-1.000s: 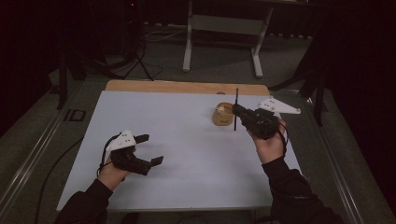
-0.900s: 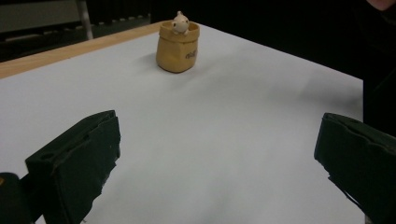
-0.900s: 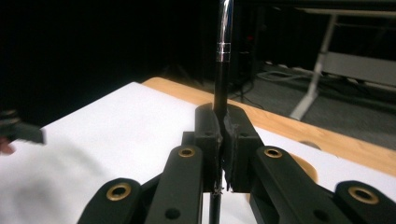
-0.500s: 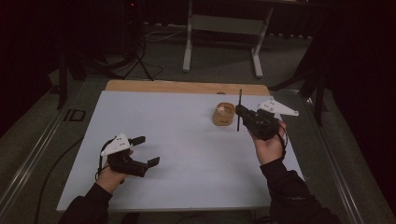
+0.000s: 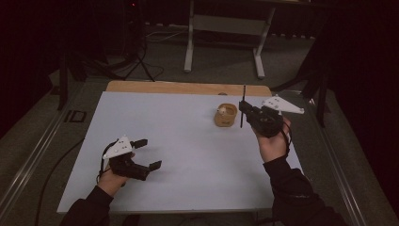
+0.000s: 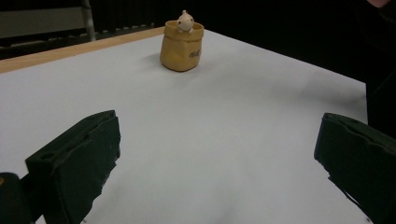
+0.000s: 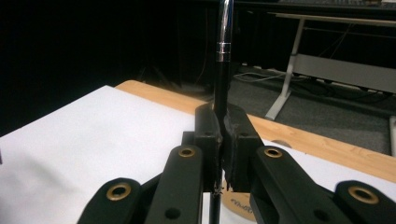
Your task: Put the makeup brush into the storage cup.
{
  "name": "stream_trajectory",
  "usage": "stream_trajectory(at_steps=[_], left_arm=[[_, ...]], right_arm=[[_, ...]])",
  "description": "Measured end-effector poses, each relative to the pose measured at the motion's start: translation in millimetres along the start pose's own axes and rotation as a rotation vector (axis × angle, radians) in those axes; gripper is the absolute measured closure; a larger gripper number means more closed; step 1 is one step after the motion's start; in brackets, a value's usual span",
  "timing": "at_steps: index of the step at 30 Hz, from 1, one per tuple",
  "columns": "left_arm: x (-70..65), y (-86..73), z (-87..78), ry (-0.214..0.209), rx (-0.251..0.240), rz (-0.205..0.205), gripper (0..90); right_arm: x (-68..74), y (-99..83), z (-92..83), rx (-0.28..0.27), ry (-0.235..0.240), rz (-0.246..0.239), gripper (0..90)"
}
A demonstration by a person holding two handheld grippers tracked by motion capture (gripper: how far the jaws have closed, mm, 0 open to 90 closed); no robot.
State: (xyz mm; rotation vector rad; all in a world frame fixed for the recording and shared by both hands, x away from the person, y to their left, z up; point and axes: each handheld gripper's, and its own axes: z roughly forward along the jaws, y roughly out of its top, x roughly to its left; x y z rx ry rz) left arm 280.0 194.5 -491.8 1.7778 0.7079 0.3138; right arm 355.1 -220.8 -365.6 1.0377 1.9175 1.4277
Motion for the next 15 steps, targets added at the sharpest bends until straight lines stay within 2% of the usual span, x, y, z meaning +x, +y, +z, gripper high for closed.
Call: stream_trajectory(at_steps=[10,15], left_arm=[[0.6,-3.2,1.7,-0.013,0.011,-0.014,0.5],[0.3,-3.9,1.8,-0.023,0.003,-0.008,0.5]], right_arm=[[-7.2,11.4,9.6,-0.030,-0.016,-0.019,85.2],[-10.8,17.8,15.7,-0.045,-0.023,-0.022,85.2]])
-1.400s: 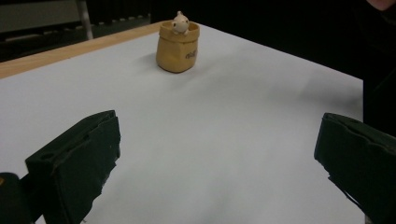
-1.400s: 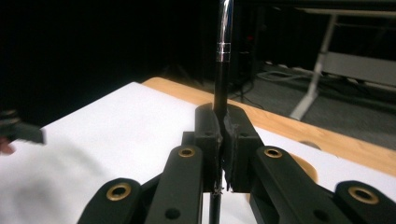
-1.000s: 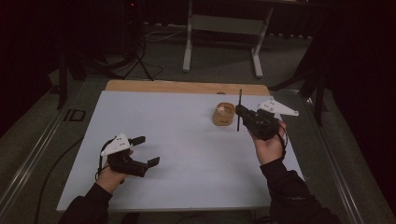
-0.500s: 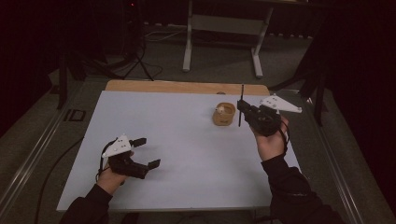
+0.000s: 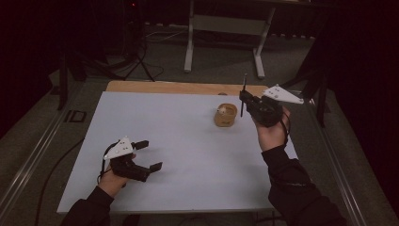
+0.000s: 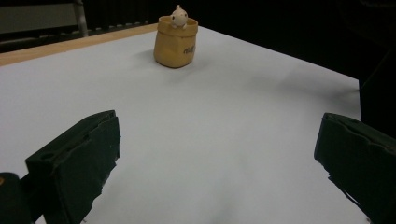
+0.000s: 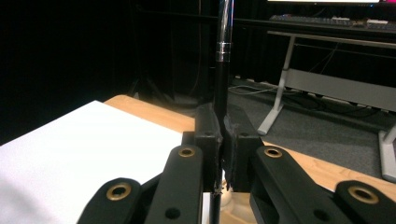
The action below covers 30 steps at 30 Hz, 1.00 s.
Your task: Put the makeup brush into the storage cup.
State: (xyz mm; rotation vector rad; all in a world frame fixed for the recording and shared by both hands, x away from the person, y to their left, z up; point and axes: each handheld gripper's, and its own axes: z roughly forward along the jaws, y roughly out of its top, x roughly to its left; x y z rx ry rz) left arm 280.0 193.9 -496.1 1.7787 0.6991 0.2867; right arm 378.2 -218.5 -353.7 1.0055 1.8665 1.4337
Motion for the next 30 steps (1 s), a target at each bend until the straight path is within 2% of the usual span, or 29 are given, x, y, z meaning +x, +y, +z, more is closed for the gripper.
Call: stream_trajectory(at_steps=[7,12,16,19,21,30], left_arm=[[0.4,-1.4,1.1,-0.003,0.013,-0.005,0.5],[-0.4,-1.7,1.7,-0.010,0.012,-0.008,0.5],[-1.8,-1.7,3.2,-0.008,0.031,0.013,0.5],[-2.1,-2.6,4.6,-0.017,0.030,0.003,0.5],[-2.3,-3.3,5.6,-0.020,0.038,0.011,0.5],[-2.7,-3.6,5.9,-0.026,0.041,0.006,0.5]], right_arm=[[-6.4,5.4,12.0,-0.013,-0.022,-0.014,85.2],[-11.7,10.5,21.1,-0.012,-0.037,-0.006,85.1],[-15.8,13.3,27.5,-0.016,-0.052,-0.006,85.1],[-19.1,12.2,32.3,-0.016,-0.061,0.008,85.1],[-20.8,10.9,35.7,-0.016,-0.067,0.014,85.0],[-24.9,9.4,45.7,-0.040,-0.107,-0.002,85.0]])
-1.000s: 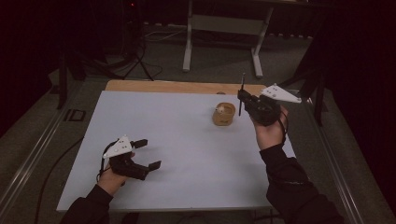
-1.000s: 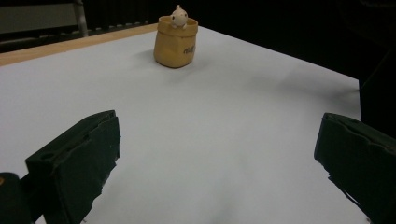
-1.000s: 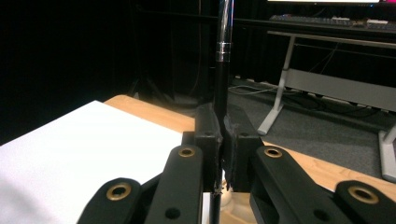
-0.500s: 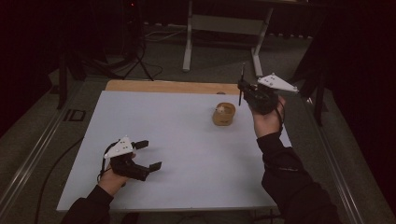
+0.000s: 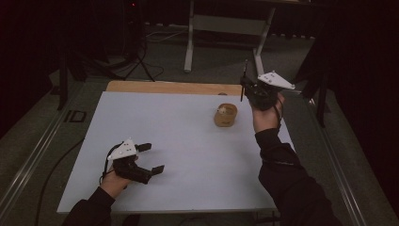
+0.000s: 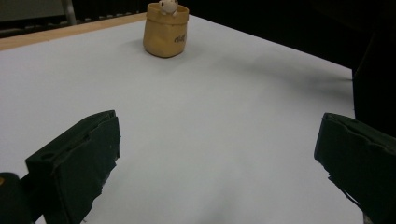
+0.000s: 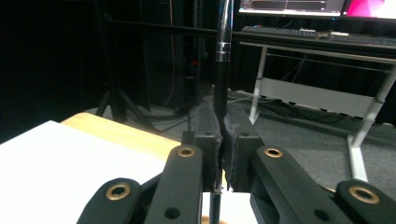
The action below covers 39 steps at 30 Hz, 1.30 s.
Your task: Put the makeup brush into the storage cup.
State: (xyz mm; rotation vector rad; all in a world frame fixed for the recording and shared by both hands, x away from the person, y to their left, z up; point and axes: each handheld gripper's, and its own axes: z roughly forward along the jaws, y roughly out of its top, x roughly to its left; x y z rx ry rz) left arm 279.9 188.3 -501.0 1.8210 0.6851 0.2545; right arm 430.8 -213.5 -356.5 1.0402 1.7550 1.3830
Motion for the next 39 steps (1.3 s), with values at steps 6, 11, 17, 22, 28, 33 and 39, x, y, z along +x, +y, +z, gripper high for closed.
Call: stream_trajectory(at_steps=[6,11,17,22,28,33,39], left_arm=[[1.1,0.0,-0.7,-0.001,-0.002,-0.007,0.5],[1.6,-0.1,-1.4,-0.003,-0.006,-0.008,0.5],[1.6,-0.6,-1.7,-0.005,-0.001,-0.006,0.5],[2.0,-0.8,-2.1,-0.008,-0.003,-0.010,0.5],[3.0,-2.0,-1.6,-0.011,0.002,-0.023,0.5],[3.1,-2.4,-1.3,-0.010,0.004,-0.020,0.5],[4.0,-2.0,-2.7,-0.007,-0.002,-0.021,0.5]], right_arm=[[-4.0,-3.7,9.0,0.013,-0.021,-0.016,85.0],[-8.4,-10.2,22.2,0.029,-0.036,-0.006,85.0],[-7.1,-16.9,35.0,0.037,-0.047,-0.013,85.0],[-6.4,-25.7,43.2,0.038,-0.059,-0.008,85.0],[-5.6,-40.3,51.2,0.041,-0.055,0.020,85.1],[-7.3,-52.1,59.1,0.060,-0.066,0.025,85.1],[-9.0,-64.3,65.1,0.071,-0.077,0.058,85.1]])
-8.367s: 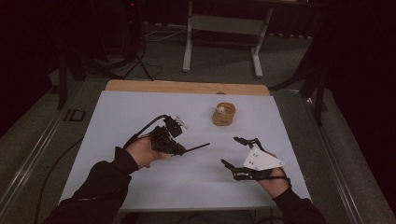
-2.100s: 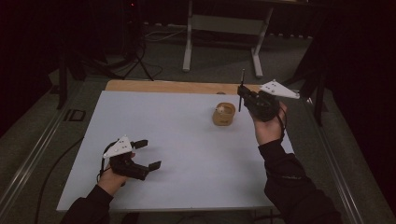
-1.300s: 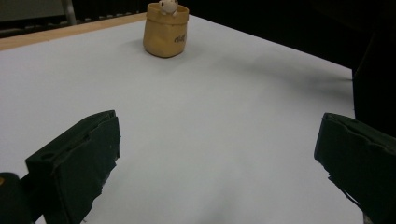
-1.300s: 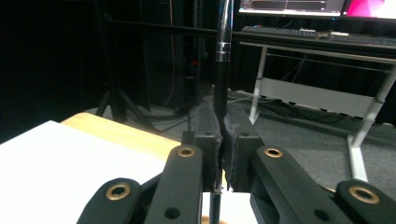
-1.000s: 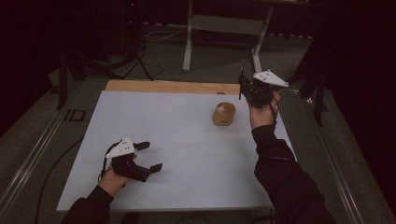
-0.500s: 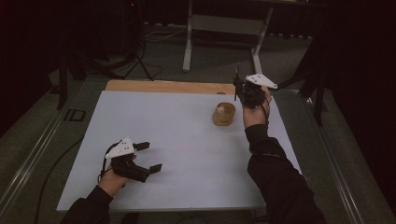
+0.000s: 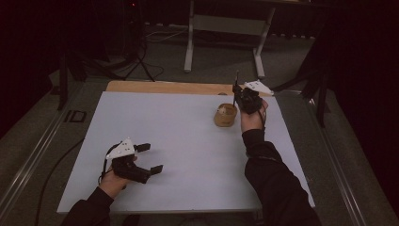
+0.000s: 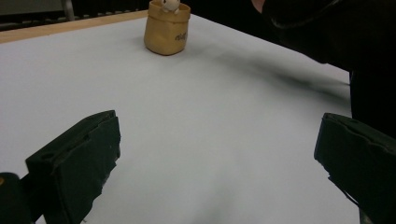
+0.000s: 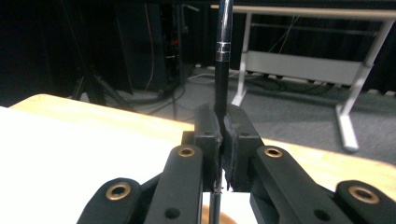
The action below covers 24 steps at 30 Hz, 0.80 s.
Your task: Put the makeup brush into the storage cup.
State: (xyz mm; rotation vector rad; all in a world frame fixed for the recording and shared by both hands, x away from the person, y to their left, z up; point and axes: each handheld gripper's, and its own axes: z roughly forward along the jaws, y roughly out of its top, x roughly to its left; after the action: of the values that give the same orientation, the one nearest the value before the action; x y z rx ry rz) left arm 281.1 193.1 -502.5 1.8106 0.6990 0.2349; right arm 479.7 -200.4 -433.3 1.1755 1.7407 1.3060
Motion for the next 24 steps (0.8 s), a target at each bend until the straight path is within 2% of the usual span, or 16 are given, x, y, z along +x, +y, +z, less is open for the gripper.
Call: stream_trajectory(at_steps=[4,8,11,16,21,24], left_arm=[[0.5,0.1,-1.3,0.001,-0.005,-0.004,0.5],[1.2,-0.1,-1.0,-0.001,-0.005,-0.006,0.5],[1.3,-0.2,-0.7,-0.003,-0.002,-0.008,0.5],[1.6,-0.2,-1.6,-0.003,-0.006,-0.017,0.5],[2.1,-0.2,-2.5,0.002,-0.014,-0.019,0.5],[2.2,0.1,-2.9,0.002,-0.019,-0.023,0.5]], right_arm=[[0.2,-8.9,6.1,0.023,0.004,0.017,85.0],[0.9,-14.9,8.8,0.038,-0.015,0.032,85.0],[1.4,-20.9,12.2,0.048,-0.031,-0.002,85.1],[0.7,-26.7,15.6,0.051,-0.018,0.002,85.1],[-2.0,-32.3,16.3,0.062,-0.010,0.029,84.8],[-0.8,-34.2,17.1,0.064,-0.006,0.008,84.8]])
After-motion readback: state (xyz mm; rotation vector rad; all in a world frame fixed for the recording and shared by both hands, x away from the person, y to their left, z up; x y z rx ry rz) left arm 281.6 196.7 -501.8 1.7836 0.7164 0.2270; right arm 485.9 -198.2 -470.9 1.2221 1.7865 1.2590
